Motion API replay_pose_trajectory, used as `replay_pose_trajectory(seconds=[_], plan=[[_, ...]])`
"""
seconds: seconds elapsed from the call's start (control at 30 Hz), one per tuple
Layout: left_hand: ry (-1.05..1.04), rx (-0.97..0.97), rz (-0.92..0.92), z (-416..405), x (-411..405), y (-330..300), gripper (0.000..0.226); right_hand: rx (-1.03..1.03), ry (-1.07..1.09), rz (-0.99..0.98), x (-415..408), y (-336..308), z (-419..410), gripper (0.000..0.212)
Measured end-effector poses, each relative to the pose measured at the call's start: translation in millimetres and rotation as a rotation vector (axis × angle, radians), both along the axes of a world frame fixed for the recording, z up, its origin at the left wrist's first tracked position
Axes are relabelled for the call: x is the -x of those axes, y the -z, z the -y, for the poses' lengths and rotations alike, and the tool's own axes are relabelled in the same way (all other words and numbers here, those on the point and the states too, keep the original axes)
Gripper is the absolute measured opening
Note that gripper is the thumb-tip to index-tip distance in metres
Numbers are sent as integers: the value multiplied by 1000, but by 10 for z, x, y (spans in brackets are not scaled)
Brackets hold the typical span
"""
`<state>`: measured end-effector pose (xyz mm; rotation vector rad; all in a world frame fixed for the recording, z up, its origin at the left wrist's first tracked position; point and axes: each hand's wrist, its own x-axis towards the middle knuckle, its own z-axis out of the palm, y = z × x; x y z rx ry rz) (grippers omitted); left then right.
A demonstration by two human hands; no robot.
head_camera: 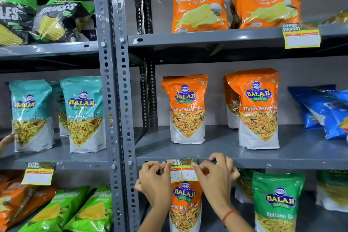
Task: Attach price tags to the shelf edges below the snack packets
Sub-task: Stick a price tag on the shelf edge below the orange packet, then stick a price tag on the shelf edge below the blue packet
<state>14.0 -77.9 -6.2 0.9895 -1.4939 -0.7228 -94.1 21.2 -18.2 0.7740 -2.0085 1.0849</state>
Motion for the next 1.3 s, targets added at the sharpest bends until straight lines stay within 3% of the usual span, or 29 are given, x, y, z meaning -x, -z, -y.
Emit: replay_pose_trajectory(seconds=[0.1, 0.23, 0.4, 0.73, 1.0, 1.2, 1.3], plan=[[-12, -8, 4, 30, 16, -19, 30, -1, 22, 10, -15, -68, -16, 44], [-23, -41, 11, 17, -6, -32, 34, -12, 25, 18, -36, -124, -65, 41], [-76, -96, -55, -21, 11, -43, 64, -63, 50, 10, 31, -111, -251, 33], [190, 394, 79, -872, 775, -276, 36, -39, 102, 35, 664, 39, -1151, 25], [438, 690, 183, -2078, 1932, -496, 25, 333, 213, 125, 1806, 268, -2595, 28], [584, 820, 320, -3327, 3084, -626, 24, 750, 338, 449, 2802, 402, -3735, 73], [644, 841, 389, -3869, 3558, -739, 31, 833, 184, 690, 3305, 575, -4089, 76]])
